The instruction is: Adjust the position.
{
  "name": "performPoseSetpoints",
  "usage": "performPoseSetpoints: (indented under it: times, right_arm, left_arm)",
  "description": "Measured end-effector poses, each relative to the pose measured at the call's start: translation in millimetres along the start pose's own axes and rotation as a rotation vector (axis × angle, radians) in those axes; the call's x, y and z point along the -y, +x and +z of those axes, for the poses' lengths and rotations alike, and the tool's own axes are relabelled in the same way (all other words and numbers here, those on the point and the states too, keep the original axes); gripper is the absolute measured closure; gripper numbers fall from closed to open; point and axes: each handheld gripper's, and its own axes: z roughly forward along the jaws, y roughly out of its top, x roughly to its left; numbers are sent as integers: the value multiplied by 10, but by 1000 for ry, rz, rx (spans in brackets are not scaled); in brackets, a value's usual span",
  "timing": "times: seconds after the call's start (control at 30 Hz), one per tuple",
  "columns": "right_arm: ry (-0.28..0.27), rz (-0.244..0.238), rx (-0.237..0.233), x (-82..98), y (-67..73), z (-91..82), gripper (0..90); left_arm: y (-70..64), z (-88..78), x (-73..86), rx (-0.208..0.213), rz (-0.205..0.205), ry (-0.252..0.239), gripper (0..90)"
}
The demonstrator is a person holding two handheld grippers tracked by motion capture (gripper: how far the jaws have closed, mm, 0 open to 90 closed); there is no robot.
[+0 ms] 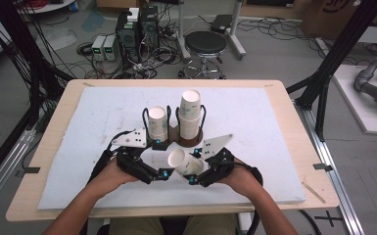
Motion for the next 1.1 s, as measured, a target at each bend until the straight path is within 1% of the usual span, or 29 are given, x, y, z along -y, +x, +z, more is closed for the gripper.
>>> performPoseSetpoints:
  times: [0.07,0.13,0.17,0.2,0.27,0.3,0.37,0.4,0.43,0.47,0.5,0.6,0.67,0.73,0.77,0.8,0.87,0.9,1.07,1.1]
  right_arm:
    - [19,-11,-2,-27,-8,-12,320]
    - [28,-12,-9,-40,-8,-15,320]
    - [52,-26,-11,-63,-13,-19,320]
    - [62,-30,-14,-74,-15,-16,320]
    - [85,-41,-19,-93,-19,-7,320]
    - [85,-41,-19,-93,-19,-7,320]
    - [127,-59,-31,-132,-14,11,320]
    - [140,-68,-32,-146,-12,15,320]
    - [140,-68,-32,-146,-12,15,320]
    - [154,-78,-36,-169,-13,21,320]
    - [165,-78,-41,-180,-11,20,320]
    - [203,-103,-40,-233,-12,24,320]
    - [224,-118,-47,-268,-12,25,320]
    - [252,-124,-58,-306,-5,28,320]
    - [272,-132,-55,-326,1,29,320]
    - [283,-141,-56,-344,6,37,320]
    - [305,-155,-62,-386,16,41,320]
    - [302,-160,-67,-392,13,45,320]
    - [359,-153,-75,-434,29,57,320]
    - [363,-154,-78,-437,31,62,320]
  left_arm:
    - [-1,-1,-3,4,6,10,143]
    - [-4,-1,-3,6,8,13,143]
    - [-9,1,-4,9,7,17,143]
    - [-6,-1,-6,9,18,31,143]
    - [-7,7,-2,13,17,40,144]
    - [-7,7,-2,13,17,40,143]
    - [-6,20,5,18,29,70,144]
    - [-6,20,5,18,29,70,144]
    - [-8,33,9,22,32,80,144]
    - [-7,37,10,23,37,87,144]
    - [-12,46,13,25,36,93,143]
    - [-18,72,13,33,48,115,143]
    - [-26,91,11,37,48,124,143]
    - [-29,109,5,42,54,131,144]
    - [-35,117,4,43,53,133,145]
    - [-33,124,1,48,61,140,149]
    - [-39,139,1,50,59,144,151]
    - [-43,150,4,52,58,145,153]
    - [-46,170,-2,65,61,153,181]
    - [-47,179,-2,68,60,153,188]
